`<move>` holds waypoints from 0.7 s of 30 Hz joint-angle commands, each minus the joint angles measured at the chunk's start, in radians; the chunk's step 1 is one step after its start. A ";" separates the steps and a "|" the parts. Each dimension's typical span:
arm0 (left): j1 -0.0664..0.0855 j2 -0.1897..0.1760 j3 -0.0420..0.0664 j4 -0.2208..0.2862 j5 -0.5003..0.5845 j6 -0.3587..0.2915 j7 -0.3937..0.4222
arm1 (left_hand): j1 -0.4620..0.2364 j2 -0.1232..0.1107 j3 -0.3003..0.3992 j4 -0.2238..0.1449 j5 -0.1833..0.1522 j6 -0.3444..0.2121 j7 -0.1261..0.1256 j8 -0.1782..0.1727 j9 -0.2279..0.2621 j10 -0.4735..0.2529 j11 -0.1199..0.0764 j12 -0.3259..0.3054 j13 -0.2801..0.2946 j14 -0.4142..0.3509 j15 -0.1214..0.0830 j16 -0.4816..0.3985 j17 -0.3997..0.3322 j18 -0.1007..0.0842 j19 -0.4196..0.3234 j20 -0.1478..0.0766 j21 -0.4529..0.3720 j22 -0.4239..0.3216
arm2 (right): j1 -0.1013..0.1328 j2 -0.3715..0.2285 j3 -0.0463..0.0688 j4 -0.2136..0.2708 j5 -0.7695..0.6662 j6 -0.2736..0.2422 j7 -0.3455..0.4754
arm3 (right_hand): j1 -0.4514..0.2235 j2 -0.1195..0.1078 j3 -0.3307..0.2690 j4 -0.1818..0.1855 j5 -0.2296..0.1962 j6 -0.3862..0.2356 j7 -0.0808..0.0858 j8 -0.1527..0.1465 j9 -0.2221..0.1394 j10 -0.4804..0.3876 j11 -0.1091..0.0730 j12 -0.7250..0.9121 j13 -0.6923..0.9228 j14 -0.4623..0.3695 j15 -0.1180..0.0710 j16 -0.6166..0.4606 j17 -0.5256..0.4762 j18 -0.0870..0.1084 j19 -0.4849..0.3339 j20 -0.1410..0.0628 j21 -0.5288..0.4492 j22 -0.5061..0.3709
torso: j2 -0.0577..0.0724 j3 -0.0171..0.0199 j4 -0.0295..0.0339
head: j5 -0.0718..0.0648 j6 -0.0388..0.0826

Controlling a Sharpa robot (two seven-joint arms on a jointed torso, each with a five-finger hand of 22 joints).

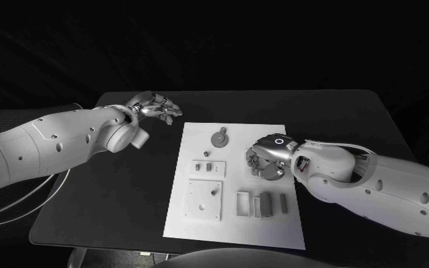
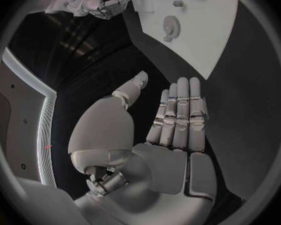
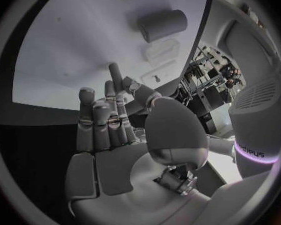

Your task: Assemble the parts on the task board

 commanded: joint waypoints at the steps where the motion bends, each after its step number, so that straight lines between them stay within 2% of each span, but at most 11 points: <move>1: 0.001 0.001 0.000 0.002 0.001 0.011 0.012 | 0.008 0.002 0.001 -0.002 -0.001 -0.001 0.002 0.003 -0.001 -0.002 0.004 0.001 -0.001 0.006 0.000 -0.004 0.002 0.010 0.006 0.003 -0.006 0.001 | -0.001 -0.007 0.006 0.026 -0.015 -0.020 0.009 | 0.002 0.010 0.002 -0.005 0.004 0.009 0.000 0.002 0.011 0.019 0.010 0.002 0.000 0.004 -0.006 -0.006 -0.001 0.030 0.006 -0.001 0.006 0.017 | 0.000 -0.0004 0.0000 | 0.001 0.000; 4: 0.001 0.000 0.000 0.002 0.001 0.010 0.012 | 0.008 0.002 0.001 -0.002 -0.001 -0.001 0.002 0.003 -0.001 -0.002 0.004 0.001 -0.001 0.006 0.000 -0.004 0.002 0.010 0.006 0.003 -0.006 0.001 | -0.001 -0.012 0.023 0.054 -0.015 -0.029 0.013 | 0.002 0.010 0.003 -0.007 0.004 0.010 0.000 0.003 0.011 0.021 0.009 0.002 0.000 0.005 -0.007 -0.006 -0.001 0.030 0.006 -0.001 0.006 0.016 | 0.000 -0.0003 -0.0001 | 0.002 0.000; 5: 0.001 0.000 0.000 0.002 0.001 0.010 0.012 | 0.008 0.002 0.001 -0.002 -0.001 -0.001 0.002 0.003 -0.002 -0.002 0.004 0.001 -0.001 0.006 0.000 -0.004 0.002 0.010 0.006 0.003 -0.006 0.001 | -0.001 -0.013 0.025 0.058 -0.015 -0.030 0.014 | 0.002 0.009 0.003 -0.007 0.004 0.010 -0.001 0.003 0.011 0.021 0.009 0.003 0.000 0.005 -0.007 -0.006 -0.001 0.030 0.007 -0.002 0.006 0.016 | 0.000 -0.0003 -0.0001 | 0.002 0.000; 7: 0.001 0.001 0.000 0.001 0.001 0.010 0.013 | 0.008 0.002 0.001 -0.002 -0.001 -0.001 0.002 0.003 -0.002 -0.002 0.004 0.001 -0.001 0.006 0.000 -0.004 0.002 0.010 0.006 0.003 -0.007 0.001 | -0.001 -0.013 0.042 0.081 -0.005 -0.032 0.019 | 0.002 0.009 0.004 -0.009 0.004 0.012 -0.001 0.003 0.012 0.023 0.008 0.003 0.000 0.007 -0.008 -0.006 -0.001 0.030 0.008 -0.002 0.007 0.016 | 0.000 0.0000 -0.0001 | 0.004 0.000; 9: 0.001 0.002 0.000 0.002 0.001 0.011 0.013 | 0.008 0.002 0.001 -0.002 -0.001 -0.001 0.002 0.003 -0.002 -0.002 0.004 0.001 -0.002 0.006 0.000 -0.005 0.003 0.010 0.006 0.003 -0.007 0.001 | -0.001 -0.008 0.048 0.094 0.005 -0.032 0.023 | 0.002 0.009 0.004 -0.009 0.004 0.013 -0.002 0.003 0.012 0.024 0.008 0.003 0.000 0.007 -0.008 -0.006 -0.001 0.030 0.009 -0.002 0.007 0.016 | 0.000 -0.0003 0.0002 | 0.005 0.000; 18: 0.001 0.007 0.000 0.000 0.001 0.012 0.014 | 0.009 0.002 0.001 -0.002 -0.001 -0.001 0.001 0.003 -0.002 -0.002 0.004 0.001 -0.002 0.006 0.000 -0.005 0.004 0.010 0.006 0.003 -0.007 0.002 | -0.003 0.071 0.049 0.103 0.040 -0.024 0.055 | 0.001 0.010 0.005 -0.011 0.004 0.014 -0.002 0.003 0.013 0.025 0.007 0.003 0.000 0.009 -0.009 -0.006 -0.001 0.030 0.011 -0.003 0.008 0.016 | 0.000 -0.0002 0.0010 | 0.014 0.004; 21: 0.000 0.009 0.000 0.000 0.001 0.013 0.014 | 0.009 0.003 0.001 -0.002 -0.001 -0.001 0.001 0.003 -0.002 -0.002 0.004 0.001 -0.002 0.006 0.000 -0.006 0.004 0.010 0.006 0.003 -0.007 0.002 | -0.014 0.107 0.049 0.095 0.044 -0.023 0.066 | 0.001 0.011 0.006 -0.011 0.004 0.014 -0.002 0.003 0.013 0.025 0.007 0.003 0.000 0.009 -0.010 -0.006 -0.001 0.030 0.011 -0.004 0.008 0.016 | 0.000 -0.0015 0.0016 | 0.015 0.003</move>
